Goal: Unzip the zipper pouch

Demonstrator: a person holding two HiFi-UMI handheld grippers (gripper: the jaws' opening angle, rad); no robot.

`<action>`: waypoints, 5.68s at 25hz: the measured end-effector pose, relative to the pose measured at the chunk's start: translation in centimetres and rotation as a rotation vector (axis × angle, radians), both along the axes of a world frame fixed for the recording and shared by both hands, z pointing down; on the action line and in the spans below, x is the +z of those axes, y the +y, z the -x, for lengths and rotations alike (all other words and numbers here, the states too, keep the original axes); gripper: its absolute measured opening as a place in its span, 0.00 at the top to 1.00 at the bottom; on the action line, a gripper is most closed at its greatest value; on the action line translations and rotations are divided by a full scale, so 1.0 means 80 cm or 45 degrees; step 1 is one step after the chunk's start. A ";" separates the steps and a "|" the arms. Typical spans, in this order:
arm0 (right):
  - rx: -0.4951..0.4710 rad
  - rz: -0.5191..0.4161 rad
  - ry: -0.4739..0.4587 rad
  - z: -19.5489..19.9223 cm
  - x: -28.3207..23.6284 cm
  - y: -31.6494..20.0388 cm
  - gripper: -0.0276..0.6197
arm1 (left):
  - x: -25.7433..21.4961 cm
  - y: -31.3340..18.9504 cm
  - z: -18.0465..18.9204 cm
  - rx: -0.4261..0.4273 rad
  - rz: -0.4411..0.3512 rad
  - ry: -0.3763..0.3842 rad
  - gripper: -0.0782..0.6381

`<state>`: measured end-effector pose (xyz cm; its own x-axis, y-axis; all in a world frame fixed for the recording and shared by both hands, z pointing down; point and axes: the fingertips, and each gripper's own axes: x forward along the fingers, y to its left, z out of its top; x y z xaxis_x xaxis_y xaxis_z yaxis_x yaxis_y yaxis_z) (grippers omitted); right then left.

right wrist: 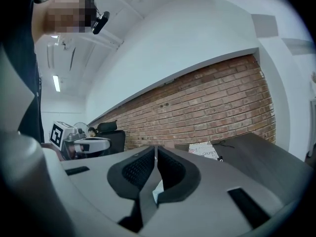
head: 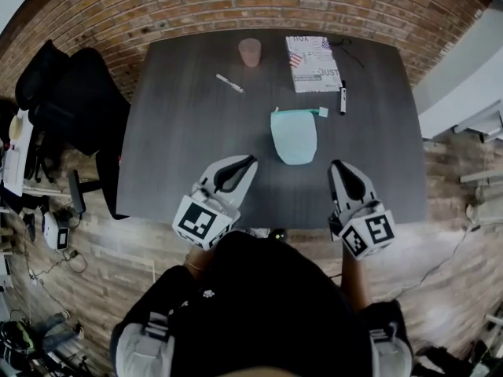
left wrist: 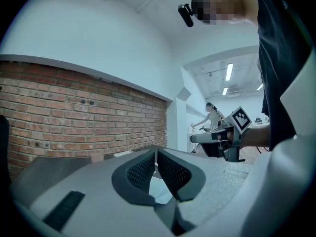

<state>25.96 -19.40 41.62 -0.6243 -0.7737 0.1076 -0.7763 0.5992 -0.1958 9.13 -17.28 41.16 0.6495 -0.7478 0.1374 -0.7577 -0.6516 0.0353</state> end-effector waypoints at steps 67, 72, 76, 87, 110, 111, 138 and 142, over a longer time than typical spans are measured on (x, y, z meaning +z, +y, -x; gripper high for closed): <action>-0.136 0.600 0.660 0.045 0.313 -0.238 0.94 | 0.074 -0.135 0.089 -0.163 0.166 0.057 0.88; -0.161 0.475 0.638 0.055 0.275 -0.229 0.94 | 0.067 -0.131 0.089 -0.157 0.142 0.053 0.88; -0.194 0.341 0.614 0.066 0.230 -0.213 0.95 | 0.058 -0.125 0.082 -0.136 0.133 0.083 0.88; -0.235 0.125 0.493 0.075 0.127 -0.148 0.95 | 0.049 -0.102 0.063 -0.068 0.096 0.127 0.88; -0.375 -0.079 0.203 0.052 0.006 0.043 0.95 | 0.069 -0.025 -0.019 0.228 0.281 0.284 0.60; -0.387 -0.078 0.169 0.054 0.003 0.051 0.95 | 0.065 -0.019 -0.021 0.248 0.282 0.327 0.59; -0.072 0.017 0.157 0.101 0.008 0.044 0.90 | 0.017 -0.009 0.019 0.287 -0.016 -0.041 0.88; -0.212 -0.048 0.201 0.154 -0.005 0.040 0.89 | 0.021 -0.010 0.008 0.330 -0.099 -0.190 0.88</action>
<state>13.65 -16.23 41.20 -0.7217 -0.6664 0.1873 -0.6851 0.7264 -0.0552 8.47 -18.11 42.85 0.7970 -0.5717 0.1949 -0.5588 -0.8204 -0.1213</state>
